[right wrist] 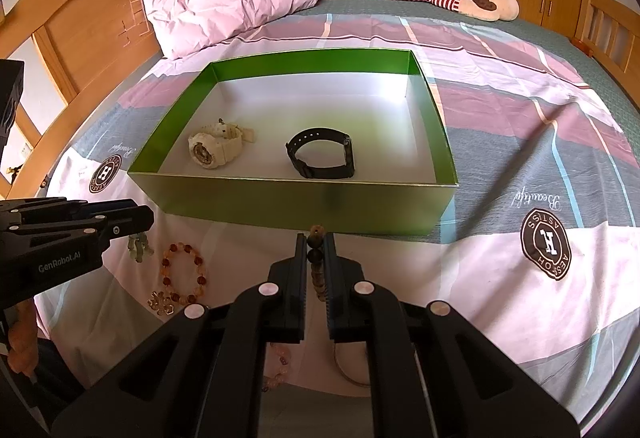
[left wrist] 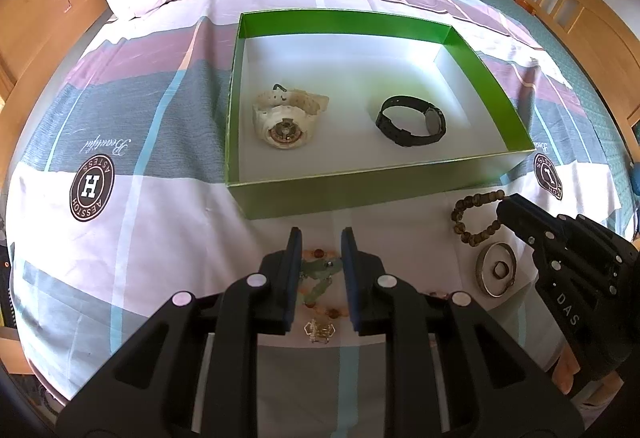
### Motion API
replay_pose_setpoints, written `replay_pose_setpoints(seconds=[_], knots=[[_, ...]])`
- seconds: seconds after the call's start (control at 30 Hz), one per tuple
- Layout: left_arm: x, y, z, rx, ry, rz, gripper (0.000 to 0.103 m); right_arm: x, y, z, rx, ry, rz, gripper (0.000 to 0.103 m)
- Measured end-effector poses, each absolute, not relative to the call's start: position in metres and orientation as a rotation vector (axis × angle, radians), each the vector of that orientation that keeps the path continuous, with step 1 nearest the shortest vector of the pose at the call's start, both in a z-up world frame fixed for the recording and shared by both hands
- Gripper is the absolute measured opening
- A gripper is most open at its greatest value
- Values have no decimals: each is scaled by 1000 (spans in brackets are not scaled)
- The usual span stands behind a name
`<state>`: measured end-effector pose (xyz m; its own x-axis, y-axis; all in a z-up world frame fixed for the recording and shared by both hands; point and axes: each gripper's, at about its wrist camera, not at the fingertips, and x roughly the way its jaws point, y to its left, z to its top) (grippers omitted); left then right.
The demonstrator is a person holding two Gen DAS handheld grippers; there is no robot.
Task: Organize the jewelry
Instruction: 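Carry the bracelet and charms into the green box and open both tools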
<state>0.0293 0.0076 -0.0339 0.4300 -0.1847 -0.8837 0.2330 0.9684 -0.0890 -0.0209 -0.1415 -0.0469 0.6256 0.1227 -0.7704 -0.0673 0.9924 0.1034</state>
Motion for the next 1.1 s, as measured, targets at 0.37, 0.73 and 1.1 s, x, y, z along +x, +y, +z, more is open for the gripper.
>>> replay_pose_setpoints(seconds=[0.37,0.73,1.1], knots=[[23,20,-4,-6,952,-223,20,-30,-144,-26,76,786,106,7],[33,34,28,-77,861,-266,20,-27,-151,0,142,713,134,8],[93,43,4,-230,967,-275,20,37,-160,10,158,691,107,8]])
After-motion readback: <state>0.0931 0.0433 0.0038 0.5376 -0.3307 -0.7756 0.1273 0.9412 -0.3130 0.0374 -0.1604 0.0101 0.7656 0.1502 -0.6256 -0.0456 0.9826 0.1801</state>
